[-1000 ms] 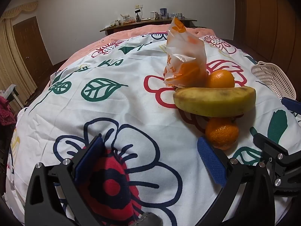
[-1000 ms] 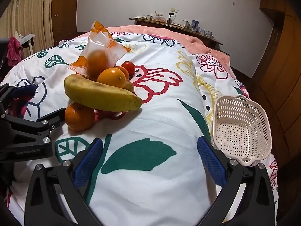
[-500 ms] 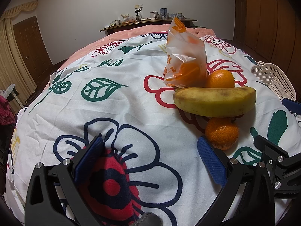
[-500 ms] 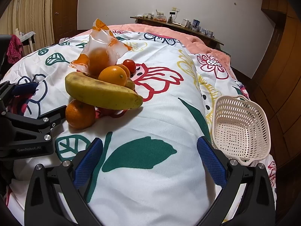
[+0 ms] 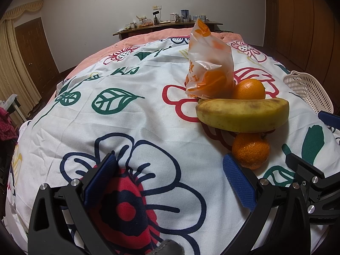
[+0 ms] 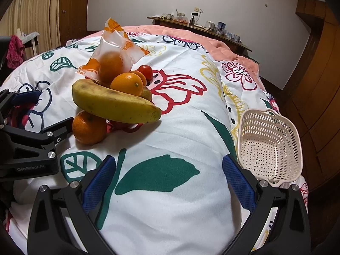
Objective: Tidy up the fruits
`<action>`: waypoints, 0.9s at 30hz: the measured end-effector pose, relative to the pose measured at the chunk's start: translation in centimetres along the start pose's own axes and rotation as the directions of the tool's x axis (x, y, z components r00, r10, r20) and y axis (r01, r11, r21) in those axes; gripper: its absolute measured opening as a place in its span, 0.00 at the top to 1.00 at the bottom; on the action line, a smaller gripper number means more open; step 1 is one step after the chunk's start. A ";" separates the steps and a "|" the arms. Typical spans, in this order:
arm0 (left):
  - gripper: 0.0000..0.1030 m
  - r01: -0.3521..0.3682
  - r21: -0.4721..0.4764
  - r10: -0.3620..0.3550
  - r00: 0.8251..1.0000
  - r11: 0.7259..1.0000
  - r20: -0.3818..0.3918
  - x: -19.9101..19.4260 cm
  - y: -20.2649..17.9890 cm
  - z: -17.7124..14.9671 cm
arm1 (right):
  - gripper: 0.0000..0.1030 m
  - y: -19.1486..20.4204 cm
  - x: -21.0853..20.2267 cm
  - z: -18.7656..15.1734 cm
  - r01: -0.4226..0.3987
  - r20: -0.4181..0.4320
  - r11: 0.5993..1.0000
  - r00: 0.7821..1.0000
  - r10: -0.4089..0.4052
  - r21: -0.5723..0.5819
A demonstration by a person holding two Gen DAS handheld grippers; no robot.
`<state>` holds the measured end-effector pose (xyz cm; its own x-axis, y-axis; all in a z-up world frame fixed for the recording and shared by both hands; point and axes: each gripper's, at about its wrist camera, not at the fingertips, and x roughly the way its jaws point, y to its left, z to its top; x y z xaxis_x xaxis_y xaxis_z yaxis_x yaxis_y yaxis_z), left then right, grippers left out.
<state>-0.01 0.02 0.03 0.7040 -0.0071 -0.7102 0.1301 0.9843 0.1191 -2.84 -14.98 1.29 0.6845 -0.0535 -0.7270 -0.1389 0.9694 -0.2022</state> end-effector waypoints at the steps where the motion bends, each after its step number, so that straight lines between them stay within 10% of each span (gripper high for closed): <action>1: 0.02 0.000 0.000 0.000 1.000 1.000 0.000 0.0 0.0 0.0 | 0.05 0.1 0.0 0.1 0.007 -0.007 1.000 1.000 -0.007 -0.005; 27: 0.02 0.005 0.014 -0.004 1.000 1.000 -0.012 0.9 -0.4 0.4 | 0.05 -0.7 0.2 0.1 -0.087 -0.044 0.995 0.995 0.086 -0.041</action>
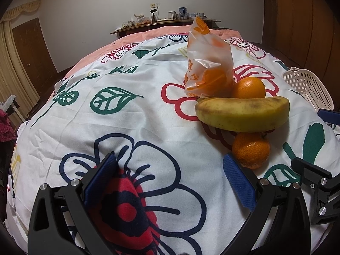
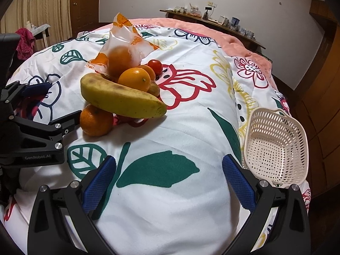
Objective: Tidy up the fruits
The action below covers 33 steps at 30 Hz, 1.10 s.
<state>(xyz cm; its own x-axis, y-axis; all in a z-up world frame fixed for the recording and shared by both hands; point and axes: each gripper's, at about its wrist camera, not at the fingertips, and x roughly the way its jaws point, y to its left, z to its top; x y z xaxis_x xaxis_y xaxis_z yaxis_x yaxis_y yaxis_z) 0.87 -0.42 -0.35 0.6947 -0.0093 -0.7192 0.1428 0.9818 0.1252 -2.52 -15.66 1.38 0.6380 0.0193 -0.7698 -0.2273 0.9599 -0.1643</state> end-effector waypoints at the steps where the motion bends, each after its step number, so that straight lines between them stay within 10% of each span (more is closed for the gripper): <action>1: 0.02 0.001 -0.001 -0.001 1.000 1.000 0.000 0.0 0.0 0.0 | 0.05 0.0 -0.1 0.0 0.000 0.004 1.000 1.000 0.000 0.002; 33: 0.02 0.117 -0.067 -0.111 0.991 0.991 0.078 -3.9 1.6 3.9 | 0.05 -1.0 -0.7 -0.2 -0.054 0.045 0.997 0.998 0.051 0.063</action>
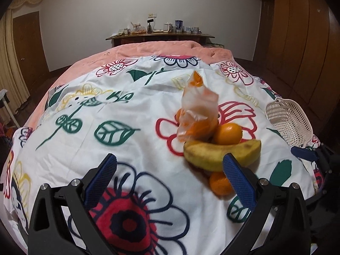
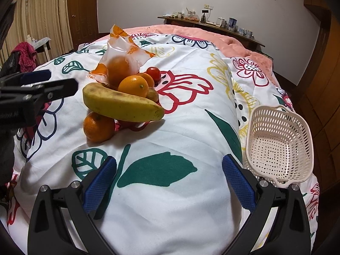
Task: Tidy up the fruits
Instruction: 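Grasp the clear plastic bag of oranges with the left gripper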
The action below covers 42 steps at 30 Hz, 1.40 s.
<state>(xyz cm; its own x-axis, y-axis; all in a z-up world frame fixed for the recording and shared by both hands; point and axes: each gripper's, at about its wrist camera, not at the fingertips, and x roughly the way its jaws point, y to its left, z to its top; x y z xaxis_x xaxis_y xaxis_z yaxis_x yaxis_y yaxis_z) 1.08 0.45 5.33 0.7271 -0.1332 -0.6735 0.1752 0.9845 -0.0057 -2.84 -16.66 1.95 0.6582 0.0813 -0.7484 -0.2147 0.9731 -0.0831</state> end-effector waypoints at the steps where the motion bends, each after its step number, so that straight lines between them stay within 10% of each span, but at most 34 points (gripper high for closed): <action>1: 0.02 0.000 0.006 0.000 1.000 1.000 0.001 0.1 -0.2 0.2 | 0.05 0.0 0.0 0.0 -0.002 0.001 1.000 1.000 0.002 0.001; 22: 0.20 0.106 -0.025 -0.108 0.987 0.994 -0.119 6.7 -1.1 4.6 | 0.05 -0.6 -0.6 0.1 -0.065 0.004 0.998 0.998 0.065 0.004; 31: 0.47 0.188 -0.073 -0.197 0.968 0.979 -0.155 8.6 -1.0 5.0 | 0.05 0.0 -1.2 0.6 -0.111 0.012 0.994 0.994 0.111 -0.015; 42: 0.49 0.170 -0.083 -0.179 0.977 0.982 -0.114 7.0 0.1 5.1 | 0.05 0.8 -1.8 2.1 -0.213 0.039 0.976 0.976 0.215 -0.040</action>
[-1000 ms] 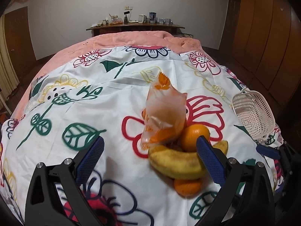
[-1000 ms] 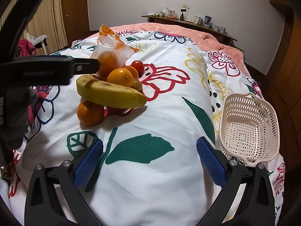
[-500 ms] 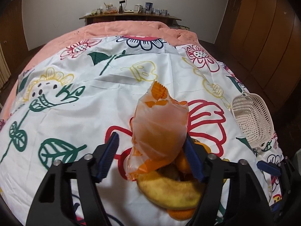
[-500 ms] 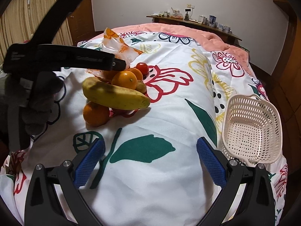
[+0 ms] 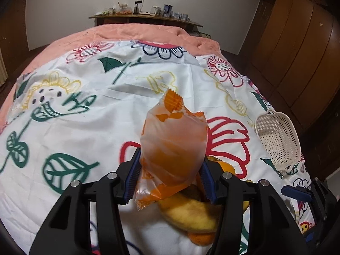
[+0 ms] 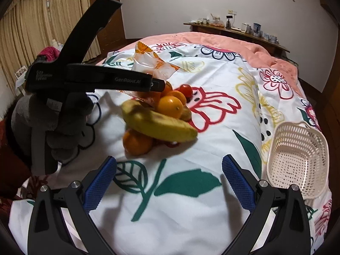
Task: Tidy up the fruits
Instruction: 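Grasp the clear plastic bag of oranges with the left gripper, then grasp the yellow banana with the right gripper while the left gripper holds the bag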
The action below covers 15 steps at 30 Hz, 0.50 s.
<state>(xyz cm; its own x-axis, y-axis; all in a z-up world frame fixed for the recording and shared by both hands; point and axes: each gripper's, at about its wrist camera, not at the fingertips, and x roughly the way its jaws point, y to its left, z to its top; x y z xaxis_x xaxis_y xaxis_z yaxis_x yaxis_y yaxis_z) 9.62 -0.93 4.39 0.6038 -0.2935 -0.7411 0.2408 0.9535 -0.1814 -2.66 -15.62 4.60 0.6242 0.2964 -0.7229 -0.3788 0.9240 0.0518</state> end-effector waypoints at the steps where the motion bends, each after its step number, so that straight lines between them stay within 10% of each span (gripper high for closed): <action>1: 0.49 -0.009 0.000 0.009 1.000 1.000 0.006 -0.3 0.2 0.1 | 0.05 0.0 0.1 0.3 -0.007 0.003 1.000 1.000 0.007 -0.001; 15: 0.49 -0.111 -0.042 0.114 0.991 0.993 0.066 -3.6 2.7 -0.3 | 0.05 -0.4 3.9 4.6 -0.202 -0.044 0.978 0.978 0.204 0.047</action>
<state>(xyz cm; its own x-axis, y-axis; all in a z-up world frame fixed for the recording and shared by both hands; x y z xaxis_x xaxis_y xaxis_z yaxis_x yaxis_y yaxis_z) 7.89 2.75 6.32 0.6764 -0.1867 -0.7125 0.1400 0.9823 -0.1246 3.06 -13.77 4.89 0.5026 0.4680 -0.7269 -0.4648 0.8552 0.2292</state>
